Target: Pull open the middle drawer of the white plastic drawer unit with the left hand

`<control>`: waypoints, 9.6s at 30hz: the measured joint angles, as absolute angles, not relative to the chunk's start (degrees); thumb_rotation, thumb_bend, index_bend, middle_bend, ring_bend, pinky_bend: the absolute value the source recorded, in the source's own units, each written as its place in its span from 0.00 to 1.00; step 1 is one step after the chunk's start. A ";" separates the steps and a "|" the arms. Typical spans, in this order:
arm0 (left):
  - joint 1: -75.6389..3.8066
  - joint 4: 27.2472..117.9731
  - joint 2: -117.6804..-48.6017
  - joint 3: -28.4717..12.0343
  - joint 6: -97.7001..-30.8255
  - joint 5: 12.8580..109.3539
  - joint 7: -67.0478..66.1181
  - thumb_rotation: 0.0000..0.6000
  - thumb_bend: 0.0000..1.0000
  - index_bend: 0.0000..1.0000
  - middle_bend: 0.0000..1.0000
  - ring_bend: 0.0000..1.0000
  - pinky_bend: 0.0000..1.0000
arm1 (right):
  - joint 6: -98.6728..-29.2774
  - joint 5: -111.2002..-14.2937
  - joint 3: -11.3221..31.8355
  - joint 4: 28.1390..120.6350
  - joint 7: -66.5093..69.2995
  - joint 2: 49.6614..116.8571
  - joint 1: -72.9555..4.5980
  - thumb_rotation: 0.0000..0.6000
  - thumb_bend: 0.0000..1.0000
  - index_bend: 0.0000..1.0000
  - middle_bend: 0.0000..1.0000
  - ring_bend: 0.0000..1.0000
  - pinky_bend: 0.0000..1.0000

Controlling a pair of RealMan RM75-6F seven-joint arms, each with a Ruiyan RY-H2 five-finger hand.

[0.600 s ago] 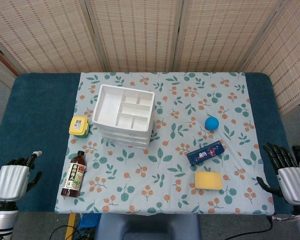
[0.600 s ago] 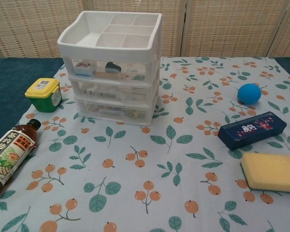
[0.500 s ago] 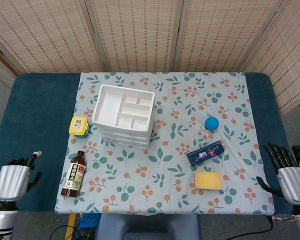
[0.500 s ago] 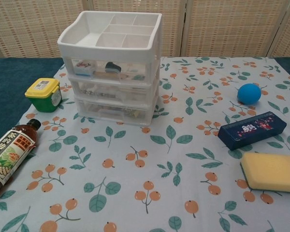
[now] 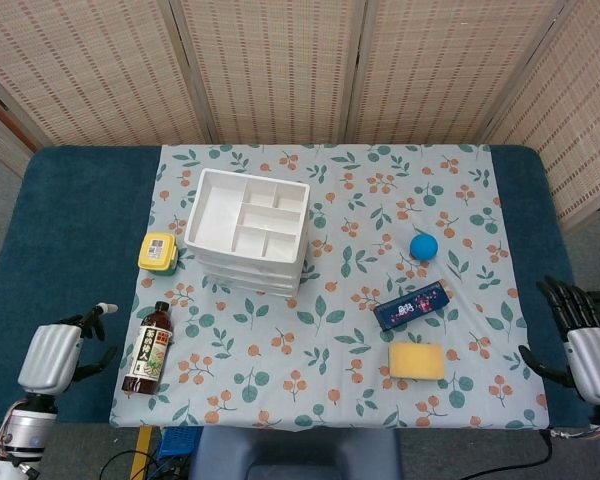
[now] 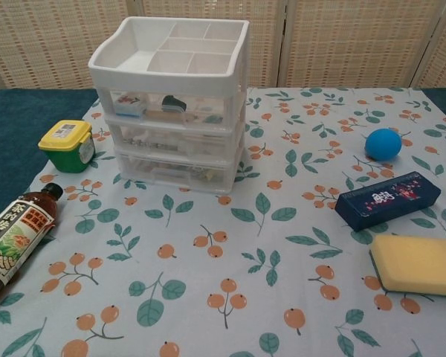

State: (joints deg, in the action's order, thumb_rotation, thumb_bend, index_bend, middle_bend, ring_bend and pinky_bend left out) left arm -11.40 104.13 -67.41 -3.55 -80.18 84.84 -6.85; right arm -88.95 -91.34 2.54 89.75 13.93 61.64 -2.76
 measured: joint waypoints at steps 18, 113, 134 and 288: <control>-24.58 104.69 -81.56 -10.09 -61.65 78.26 29.61 1.00 0.28 0.23 0.85 0.89 1.00 | -91.46 -90.33 3.69 92.57 14.12 59.36 -1.75 1.00 0.28 0.00 0.00 0.00 0.00; -29.85 94.42 -103.44 -32.01 -45.80 44.85 45.80 1.00 0.28 0.31 0.96 0.99 1.00 | -92.39 -89.38 3.40 92.02 15.98 59.75 0.69 1.00 0.28 0.00 0.00 0.00 0.00; -29.11 94.43 -103.40 -31.76 -45.48 44.17 45.21 1.00 0.28 0.38 0.96 0.99 1.00 | -92.39 -89.42 3.41 91.59 16.33 59.95 0.86 1.00 0.28 0.00 0.00 0.00 0.00; -31.65 107.03 -78.03 -7.09 -64.15 73.78 -11.56 1.00 0.28 0.44 0.84 0.96 1.00 | -93.31 -89.86 3.48 88.35 20.17 60.28 1.34 1.00 0.28 0.00 0.00 0.00 0.00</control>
State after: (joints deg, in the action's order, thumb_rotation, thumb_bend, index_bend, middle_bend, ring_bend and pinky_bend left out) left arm -31.65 107.03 -78.03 -7.09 -64.15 73.78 -11.56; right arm -93.31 -89.86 3.48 88.35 20.17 60.28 1.34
